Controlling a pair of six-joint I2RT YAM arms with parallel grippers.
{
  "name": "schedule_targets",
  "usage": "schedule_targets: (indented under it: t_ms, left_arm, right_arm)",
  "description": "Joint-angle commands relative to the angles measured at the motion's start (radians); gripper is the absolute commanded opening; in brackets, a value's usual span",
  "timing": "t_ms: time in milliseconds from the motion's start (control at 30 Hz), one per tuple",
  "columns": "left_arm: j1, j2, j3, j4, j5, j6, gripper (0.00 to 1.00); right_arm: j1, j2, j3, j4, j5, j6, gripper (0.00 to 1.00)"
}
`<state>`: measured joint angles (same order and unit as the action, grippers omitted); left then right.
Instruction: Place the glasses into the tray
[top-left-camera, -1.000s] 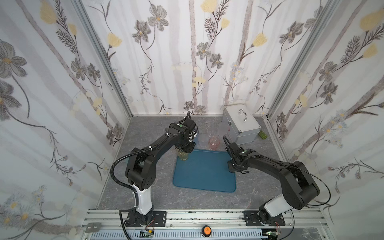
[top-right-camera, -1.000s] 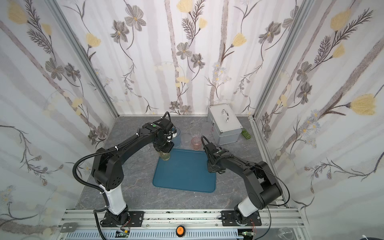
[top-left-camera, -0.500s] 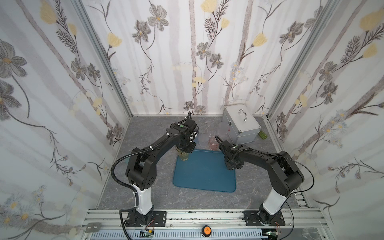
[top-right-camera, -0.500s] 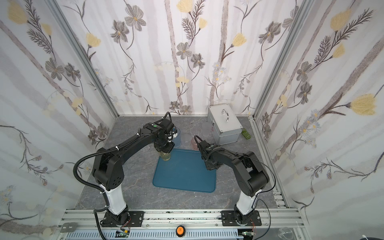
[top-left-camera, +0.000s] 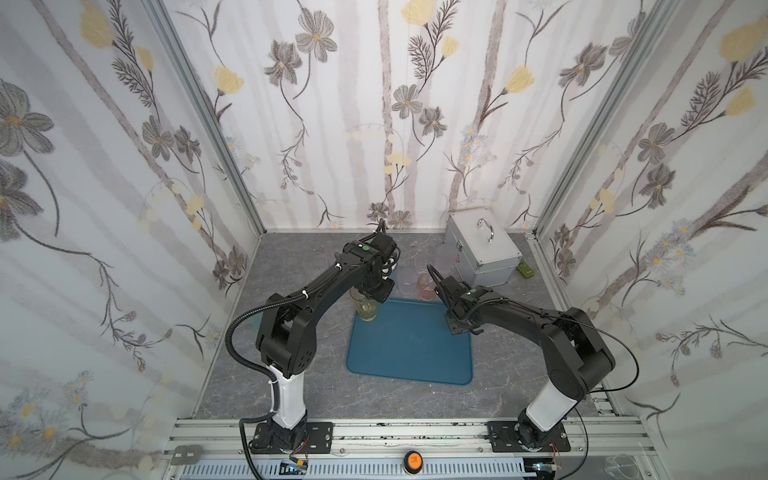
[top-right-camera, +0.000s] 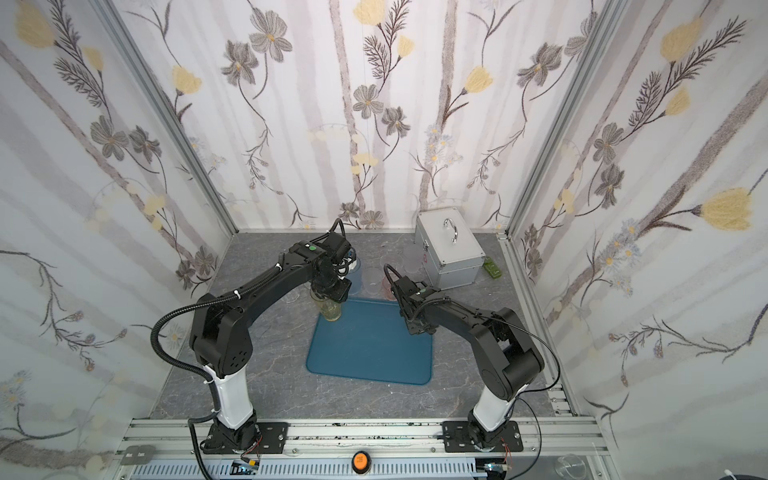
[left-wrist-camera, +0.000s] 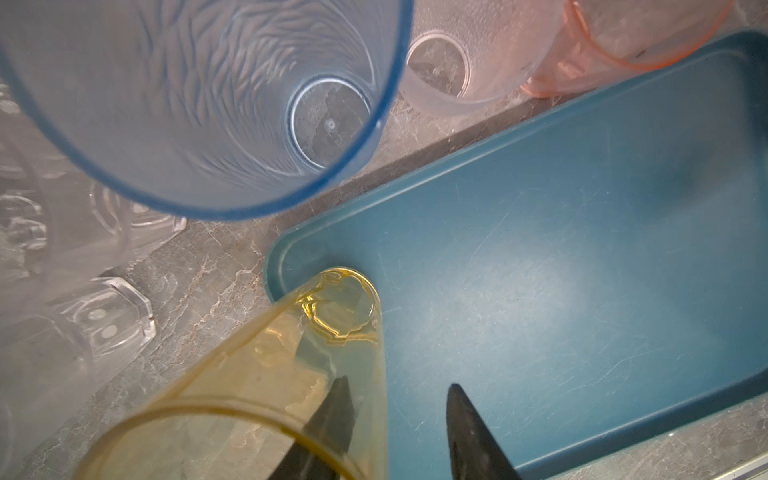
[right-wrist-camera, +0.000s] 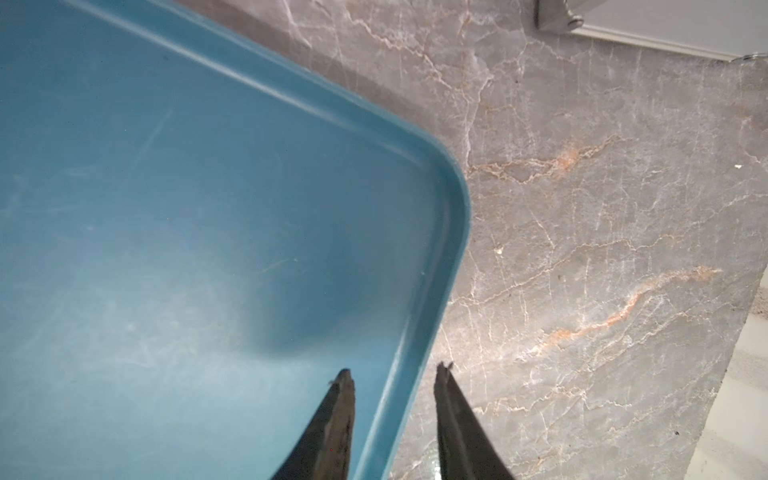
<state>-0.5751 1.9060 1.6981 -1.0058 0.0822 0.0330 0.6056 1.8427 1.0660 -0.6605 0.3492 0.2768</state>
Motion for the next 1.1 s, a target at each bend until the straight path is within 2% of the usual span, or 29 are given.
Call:
schedule_targets:
  t_ms: [0,133,400,567,667,833,933,1067]
  left_arm:
    - [-0.004,-0.002,0.015,-0.016,-0.008,0.012,0.46]
    - [-0.005,-0.015,0.018,-0.017,-0.015,0.011,0.48]
    - [-0.005,-0.152,0.016,-0.013,0.014,-0.003,0.48]
    - [0.002,-0.206,0.017,0.009,-0.037,-0.005,0.49]
    - [0.038,-0.263,-0.014,0.099,-0.079,-0.057,0.49]
    - [0.167,-0.464,-0.224,0.309,-0.070,-0.206,0.52]
    - [0.248,-0.575,-0.387,0.401,-0.046,-0.295,0.59]
    - [0.335,-0.694,-0.626,0.511,-0.061,-0.442,0.60]
  right_arm:
    - [0.003,-0.016,0.011,0.039,-0.032,0.010,0.35]
    - [0.004,-0.040,0.024,0.029,-0.051,0.027,0.36]
    - [-0.001,-0.143,0.063,0.086,-0.203,0.084,0.37]
    - [0.001,-0.171,0.144,0.149,-0.316,0.158,0.38]
    - [0.003,-0.155,0.234,0.223,-0.402,0.226,0.39]
    - [0.005,-0.049,0.409,0.262,-0.453,0.313,0.43]
    - [0.013,0.038,0.522,0.236,-0.439,0.321,0.49]
    - [0.028,0.168,0.662,0.198,-0.406,0.319,0.52]
